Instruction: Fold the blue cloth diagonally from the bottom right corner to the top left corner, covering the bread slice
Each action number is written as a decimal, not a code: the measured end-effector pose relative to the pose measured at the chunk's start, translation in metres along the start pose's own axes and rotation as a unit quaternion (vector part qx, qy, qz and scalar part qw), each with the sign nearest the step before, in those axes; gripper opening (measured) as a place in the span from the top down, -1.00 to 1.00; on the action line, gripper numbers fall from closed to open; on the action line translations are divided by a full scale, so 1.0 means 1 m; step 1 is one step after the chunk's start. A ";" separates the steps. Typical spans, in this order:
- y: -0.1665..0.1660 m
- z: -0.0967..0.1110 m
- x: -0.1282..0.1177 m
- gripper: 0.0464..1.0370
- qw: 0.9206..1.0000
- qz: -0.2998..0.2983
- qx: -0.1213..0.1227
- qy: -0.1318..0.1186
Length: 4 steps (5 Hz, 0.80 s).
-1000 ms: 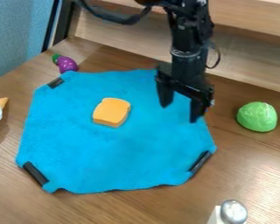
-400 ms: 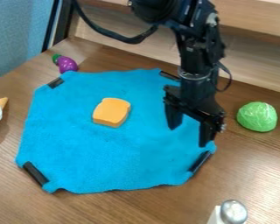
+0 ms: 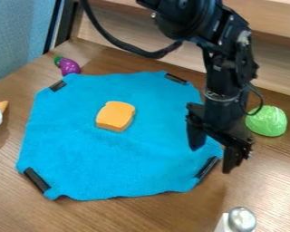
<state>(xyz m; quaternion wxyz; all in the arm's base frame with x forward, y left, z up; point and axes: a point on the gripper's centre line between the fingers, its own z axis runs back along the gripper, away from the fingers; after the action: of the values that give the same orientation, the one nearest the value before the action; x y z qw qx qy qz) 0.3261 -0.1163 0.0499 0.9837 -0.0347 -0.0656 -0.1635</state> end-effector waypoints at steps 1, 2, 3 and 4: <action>-0.008 -0.001 0.000 -0.92 1.000 -0.006 0.001 -0.002; -0.007 -0.014 -0.003 -0.92 1.000 -0.004 0.008 0.015; -0.006 -0.024 -0.003 -0.93 1.000 0.000 0.012 0.028; -0.006 -0.026 -0.001 -0.82 1.000 0.004 0.013 0.028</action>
<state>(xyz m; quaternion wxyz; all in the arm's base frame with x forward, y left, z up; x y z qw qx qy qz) 0.3262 -0.1240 0.0241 0.9862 -0.0179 -0.0396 -0.1598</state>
